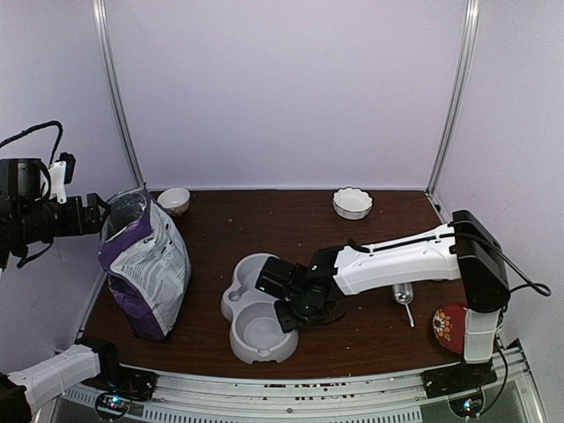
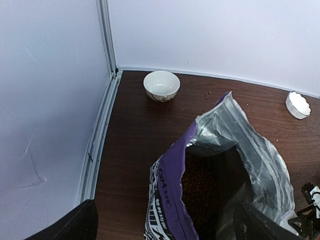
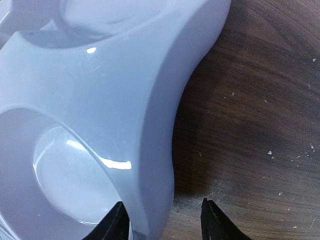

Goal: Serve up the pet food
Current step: Adjust the pet food bowl at the center of the board, then pick up the spatula from the center of the board, then pass from the right arm to the left

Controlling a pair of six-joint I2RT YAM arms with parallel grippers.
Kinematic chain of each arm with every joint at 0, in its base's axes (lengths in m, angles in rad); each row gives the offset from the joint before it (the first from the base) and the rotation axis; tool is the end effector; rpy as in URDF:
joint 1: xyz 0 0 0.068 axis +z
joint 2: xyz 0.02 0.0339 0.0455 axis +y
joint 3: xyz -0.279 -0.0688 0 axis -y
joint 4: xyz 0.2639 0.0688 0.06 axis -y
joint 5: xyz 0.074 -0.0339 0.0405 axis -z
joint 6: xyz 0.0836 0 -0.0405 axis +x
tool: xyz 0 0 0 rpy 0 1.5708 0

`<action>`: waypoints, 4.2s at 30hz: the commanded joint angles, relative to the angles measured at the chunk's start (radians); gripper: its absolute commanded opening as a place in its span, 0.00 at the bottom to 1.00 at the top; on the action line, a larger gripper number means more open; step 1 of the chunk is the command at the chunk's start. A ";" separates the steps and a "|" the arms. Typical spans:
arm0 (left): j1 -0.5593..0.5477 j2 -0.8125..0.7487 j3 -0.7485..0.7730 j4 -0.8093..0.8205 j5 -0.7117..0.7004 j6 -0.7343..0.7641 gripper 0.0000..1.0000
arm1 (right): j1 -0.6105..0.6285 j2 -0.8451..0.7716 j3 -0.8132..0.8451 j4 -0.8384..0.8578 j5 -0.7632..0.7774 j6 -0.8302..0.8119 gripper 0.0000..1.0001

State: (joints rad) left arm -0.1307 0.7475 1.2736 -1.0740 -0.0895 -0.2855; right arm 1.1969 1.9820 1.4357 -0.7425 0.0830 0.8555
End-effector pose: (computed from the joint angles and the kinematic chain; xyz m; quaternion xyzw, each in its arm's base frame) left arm 0.1474 -0.0118 0.4057 -0.0892 0.8669 -0.0628 0.4865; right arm 0.1642 0.3996 0.1323 -0.1623 0.9758 0.0988 0.1079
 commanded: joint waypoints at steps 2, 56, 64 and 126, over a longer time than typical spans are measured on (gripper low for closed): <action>0.005 0.014 0.071 0.019 0.000 0.029 0.98 | -0.046 -0.181 -0.012 -0.072 0.077 -0.060 0.55; 0.006 0.112 0.148 0.057 0.393 0.068 0.90 | -0.556 -0.677 -0.857 0.136 -0.009 -0.229 0.14; 0.005 0.126 0.167 0.056 0.421 0.072 0.88 | -0.539 -0.672 -0.785 0.112 -0.011 -0.278 0.00; -0.682 0.558 0.147 0.394 0.626 -0.200 0.47 | 0.200 -0.422 0.031 -0.014 0.475 -0.701 0.00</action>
State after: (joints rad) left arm -0.7979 1.2968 1.4586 -0.7666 0.4976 -0.4667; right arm 1.3796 1.5459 1.4334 -0.7788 0.5323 0.1829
